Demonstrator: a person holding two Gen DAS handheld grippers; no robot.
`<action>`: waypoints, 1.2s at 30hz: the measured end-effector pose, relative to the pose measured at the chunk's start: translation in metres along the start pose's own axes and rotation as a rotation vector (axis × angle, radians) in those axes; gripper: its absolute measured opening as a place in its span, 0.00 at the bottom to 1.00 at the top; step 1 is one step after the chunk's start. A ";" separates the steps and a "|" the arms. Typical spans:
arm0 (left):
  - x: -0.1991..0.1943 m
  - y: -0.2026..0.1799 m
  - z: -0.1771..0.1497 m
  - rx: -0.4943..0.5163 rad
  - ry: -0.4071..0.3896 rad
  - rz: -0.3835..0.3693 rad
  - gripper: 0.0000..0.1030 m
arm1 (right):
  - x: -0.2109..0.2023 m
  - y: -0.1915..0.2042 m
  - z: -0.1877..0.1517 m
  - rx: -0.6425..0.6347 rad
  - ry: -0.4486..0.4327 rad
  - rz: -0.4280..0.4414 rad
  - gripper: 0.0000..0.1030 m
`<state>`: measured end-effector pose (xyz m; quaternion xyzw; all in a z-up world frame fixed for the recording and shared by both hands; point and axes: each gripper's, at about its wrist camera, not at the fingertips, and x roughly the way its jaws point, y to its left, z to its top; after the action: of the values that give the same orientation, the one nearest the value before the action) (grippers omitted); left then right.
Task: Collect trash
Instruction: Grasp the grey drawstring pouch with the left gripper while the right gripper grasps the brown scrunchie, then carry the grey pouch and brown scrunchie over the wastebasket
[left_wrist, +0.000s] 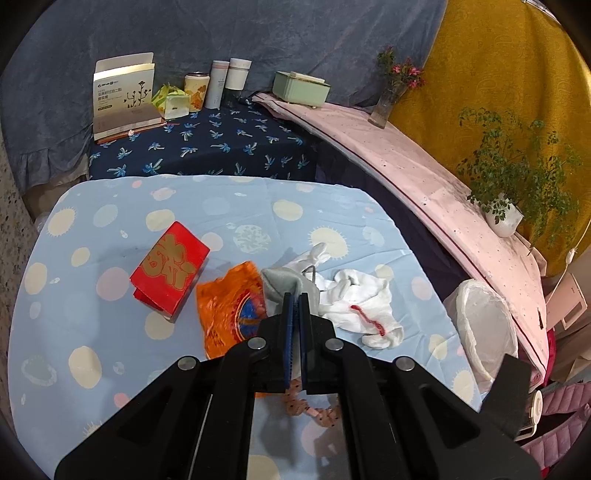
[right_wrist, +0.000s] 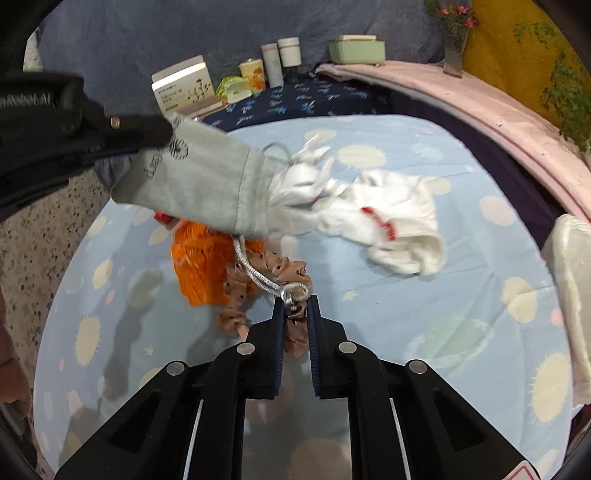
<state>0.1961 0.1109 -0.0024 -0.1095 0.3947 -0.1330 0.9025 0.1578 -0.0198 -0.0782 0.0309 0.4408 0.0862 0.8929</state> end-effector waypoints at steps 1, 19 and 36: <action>-0.002 -0.004 0.001 0.002 -0.004 -0.005 0.02 | -0.006 -0.005 0.001 0.006 -0.012 -0.006 0.11; -0.045 -0.092 0.013 0.113 -0.084 -0.121 0.00 | -0.123 -0.079 0.029 0.130 -0.259 -0.073 0.11; -0.029 -0.096 -0.018 0.080 0.005 -0.081 0.48 | -0.158 -0.125 0.006 0.211 -0.310 -0.109 0.11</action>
<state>0.1494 0.0283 0.0347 -0.0889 0.3865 -0.1854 0.8991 0.0843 -0.1717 0.0324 0.1133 0.3056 -0.0145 0.9453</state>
